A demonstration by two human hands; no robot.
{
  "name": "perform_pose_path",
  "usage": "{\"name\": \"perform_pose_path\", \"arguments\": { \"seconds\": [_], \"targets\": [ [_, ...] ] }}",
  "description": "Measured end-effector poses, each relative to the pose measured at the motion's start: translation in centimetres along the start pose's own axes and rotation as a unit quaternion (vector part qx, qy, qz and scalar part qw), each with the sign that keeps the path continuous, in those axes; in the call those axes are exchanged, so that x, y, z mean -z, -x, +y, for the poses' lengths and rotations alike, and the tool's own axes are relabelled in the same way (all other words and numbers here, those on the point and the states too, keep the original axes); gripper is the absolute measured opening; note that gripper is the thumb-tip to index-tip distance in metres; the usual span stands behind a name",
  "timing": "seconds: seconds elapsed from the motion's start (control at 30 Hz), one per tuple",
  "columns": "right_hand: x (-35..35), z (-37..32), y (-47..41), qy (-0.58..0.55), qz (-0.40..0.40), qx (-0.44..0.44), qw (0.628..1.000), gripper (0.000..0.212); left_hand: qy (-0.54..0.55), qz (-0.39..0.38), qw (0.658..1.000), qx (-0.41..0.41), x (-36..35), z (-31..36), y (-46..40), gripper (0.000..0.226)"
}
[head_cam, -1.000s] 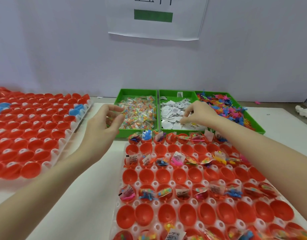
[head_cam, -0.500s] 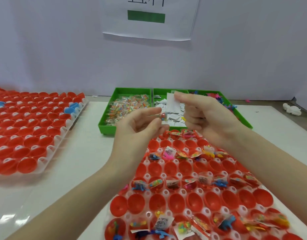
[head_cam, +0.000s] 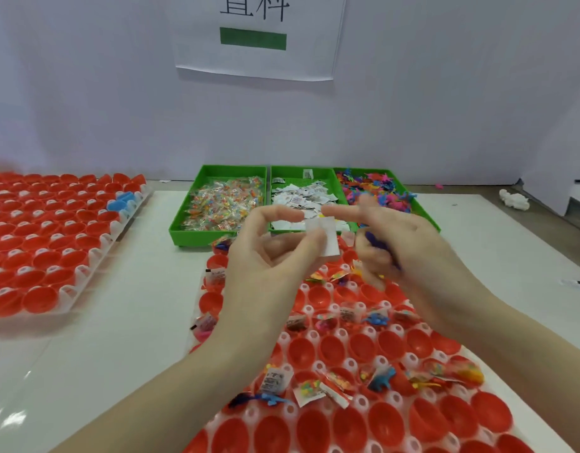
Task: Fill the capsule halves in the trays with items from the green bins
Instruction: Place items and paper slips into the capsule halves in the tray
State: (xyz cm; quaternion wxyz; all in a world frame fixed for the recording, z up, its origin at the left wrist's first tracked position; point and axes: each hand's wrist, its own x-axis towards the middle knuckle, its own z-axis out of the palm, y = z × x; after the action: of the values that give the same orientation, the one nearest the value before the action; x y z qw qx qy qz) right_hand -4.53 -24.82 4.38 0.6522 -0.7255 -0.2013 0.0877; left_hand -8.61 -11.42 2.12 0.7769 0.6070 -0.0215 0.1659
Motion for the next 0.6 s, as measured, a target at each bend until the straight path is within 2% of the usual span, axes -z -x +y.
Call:
{"name": "perform_pose_path", "arguments": {
  "seconds": [0.07,0.13,0.27,0.43,0.6],
  "targets": [
    [0.8,-0.3,0.7,-0.073,-0.031,-0.036,0.996,0.036,-0.024,-0.009,1.000,-0.010,-0.1,0.0,0.3,0.017],
    [1.6,-0.3,1.3,-0.110,-0.029,-0.036,0.993,0.033,-0.055,-0.028,0.998,-0.016,-0.2,-0.2,0.7,0.015],
    [2.8,-0.1,2.7,-0.065,0.000,0.009,0.998,0.027,-0.113,-0.060,0.992,-0.018,-0.7,-0.6,1.5,0.011],
    [3.1,-0.6,4.6,-0.008,0.020,0.069,0.997,0.037,-0.143,-0.109,0.983,-0.027,-1.4,-0.5,2.5,0.021],
    [3.6,-0.4,5.8,0.002,0.007,0.069,0.998,0.039,-0.141,-0.160,0.977,-0.023,-2.2,0.1,3.4,0.029]
  ]
}}
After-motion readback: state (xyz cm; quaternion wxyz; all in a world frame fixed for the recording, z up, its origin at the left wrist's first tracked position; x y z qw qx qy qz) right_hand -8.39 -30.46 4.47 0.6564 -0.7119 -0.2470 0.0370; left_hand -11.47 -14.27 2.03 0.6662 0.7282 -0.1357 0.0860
